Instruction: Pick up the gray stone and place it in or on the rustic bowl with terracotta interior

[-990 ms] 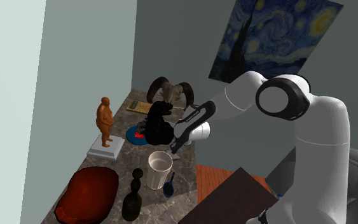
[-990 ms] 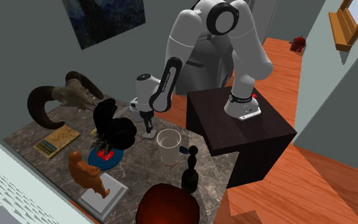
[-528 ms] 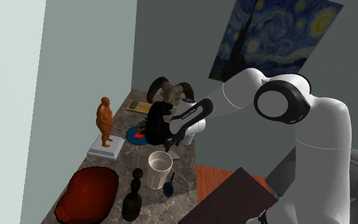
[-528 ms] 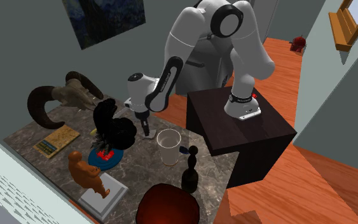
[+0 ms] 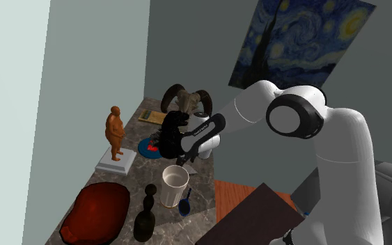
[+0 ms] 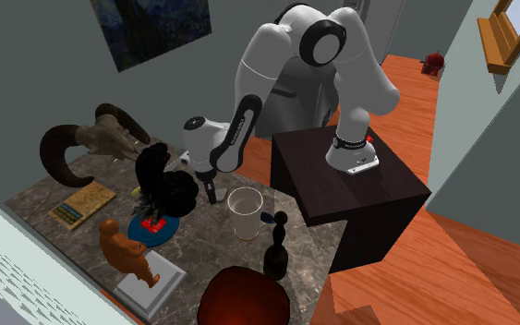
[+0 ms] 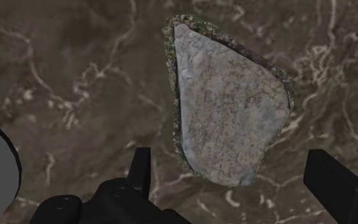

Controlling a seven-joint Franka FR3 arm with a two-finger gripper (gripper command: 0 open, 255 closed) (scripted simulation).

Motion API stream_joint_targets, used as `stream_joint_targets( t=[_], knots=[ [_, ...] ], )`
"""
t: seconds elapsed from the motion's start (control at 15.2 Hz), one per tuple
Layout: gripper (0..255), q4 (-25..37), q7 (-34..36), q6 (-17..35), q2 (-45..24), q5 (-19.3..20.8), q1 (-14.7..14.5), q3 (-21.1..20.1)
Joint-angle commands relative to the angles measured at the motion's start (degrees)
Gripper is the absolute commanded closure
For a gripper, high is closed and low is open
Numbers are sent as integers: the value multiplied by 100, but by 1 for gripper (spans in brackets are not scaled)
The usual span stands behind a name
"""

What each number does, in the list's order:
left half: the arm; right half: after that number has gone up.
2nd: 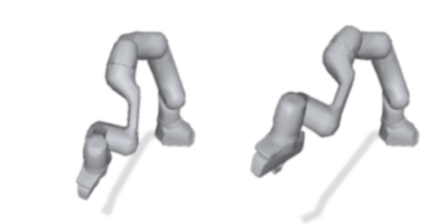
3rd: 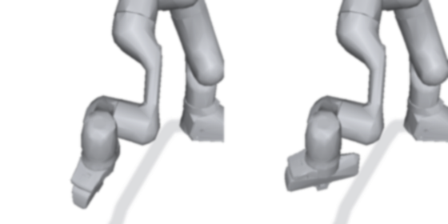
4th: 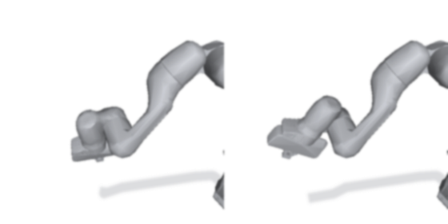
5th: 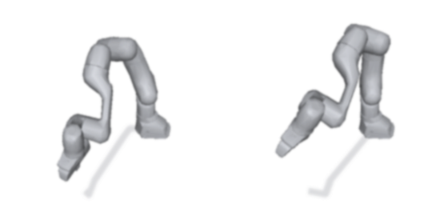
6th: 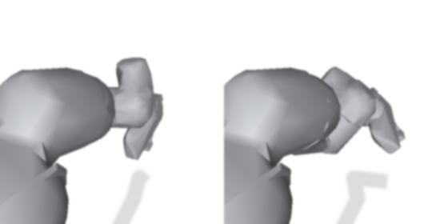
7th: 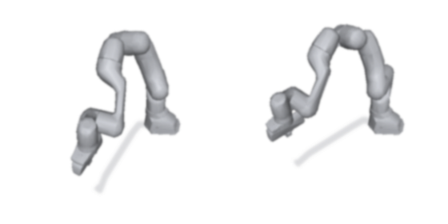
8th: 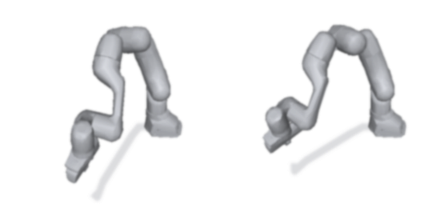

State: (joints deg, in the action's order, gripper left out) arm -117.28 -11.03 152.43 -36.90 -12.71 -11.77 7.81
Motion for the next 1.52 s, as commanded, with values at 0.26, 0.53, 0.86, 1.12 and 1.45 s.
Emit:
stream_joint_targets(
  t=[0.26,0.53,0.86,1.12,1.45],
  knots=[
    [0,19,-6,44,-62,-13,8,-15],
    [255,19,-6,42,-61,-13,8,-15],
    [255,19,-6,43,-62,-13,8,-15],
    [255,-7,6,-3,11,1,-5,3],
    [255,-116,68,-250,366,83,-73,90]
  ],
)
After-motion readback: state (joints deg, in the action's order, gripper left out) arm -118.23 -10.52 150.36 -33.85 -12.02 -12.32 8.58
